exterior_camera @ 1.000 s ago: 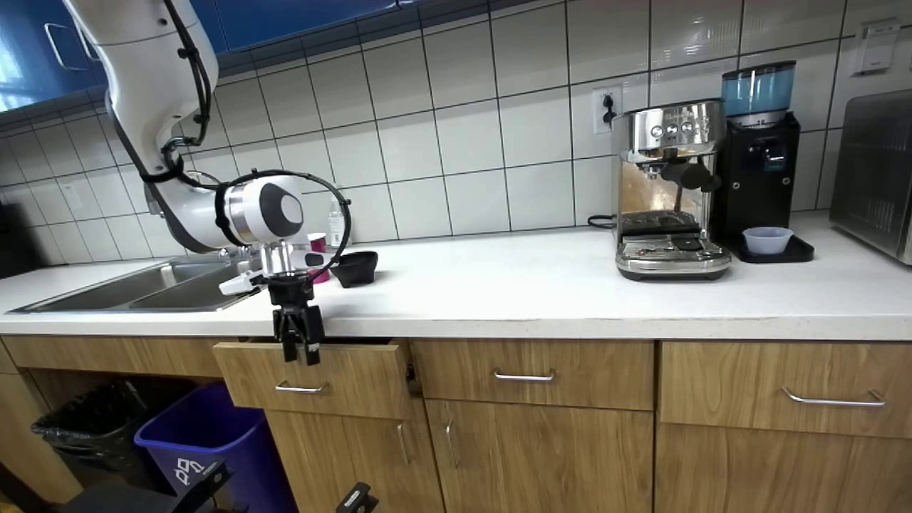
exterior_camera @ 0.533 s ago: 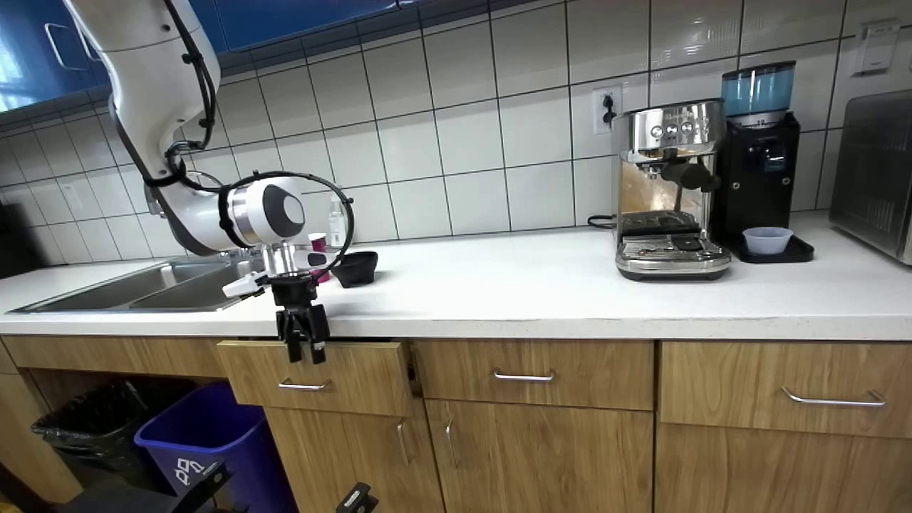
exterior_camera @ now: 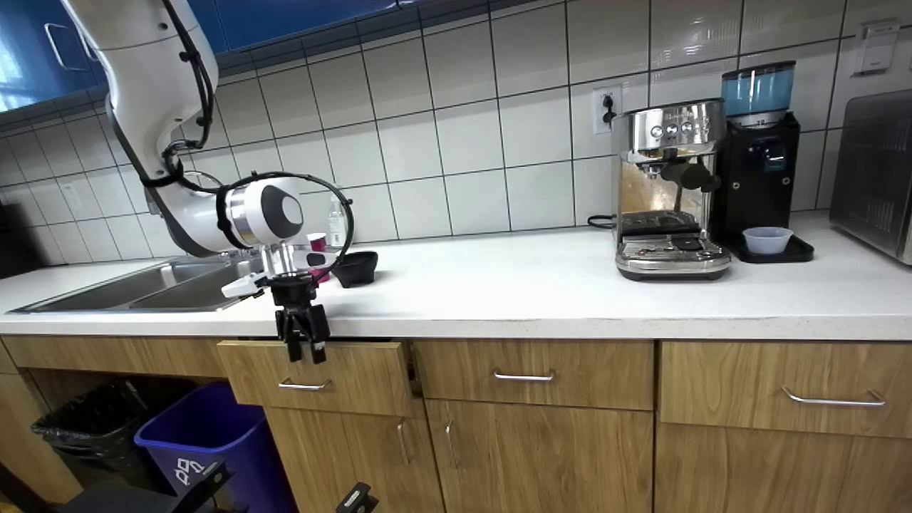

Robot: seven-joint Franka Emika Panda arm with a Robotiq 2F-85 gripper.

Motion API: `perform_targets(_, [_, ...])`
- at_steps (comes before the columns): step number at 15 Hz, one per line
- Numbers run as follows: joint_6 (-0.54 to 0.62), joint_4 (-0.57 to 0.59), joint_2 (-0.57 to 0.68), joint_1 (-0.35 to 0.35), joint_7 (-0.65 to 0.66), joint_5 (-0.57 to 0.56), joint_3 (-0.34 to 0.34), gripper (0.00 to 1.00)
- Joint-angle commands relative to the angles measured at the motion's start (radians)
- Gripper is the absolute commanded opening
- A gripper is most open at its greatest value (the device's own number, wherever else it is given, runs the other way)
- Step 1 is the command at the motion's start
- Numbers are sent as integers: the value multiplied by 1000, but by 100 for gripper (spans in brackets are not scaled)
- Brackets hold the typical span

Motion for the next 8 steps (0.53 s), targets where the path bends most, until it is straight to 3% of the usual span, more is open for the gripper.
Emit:
perform_targets(1, [153,-25,-15,15,59,-22,-26,100])
perform_targets(8, [293,-173,-105,38,40,-16,-33,100])
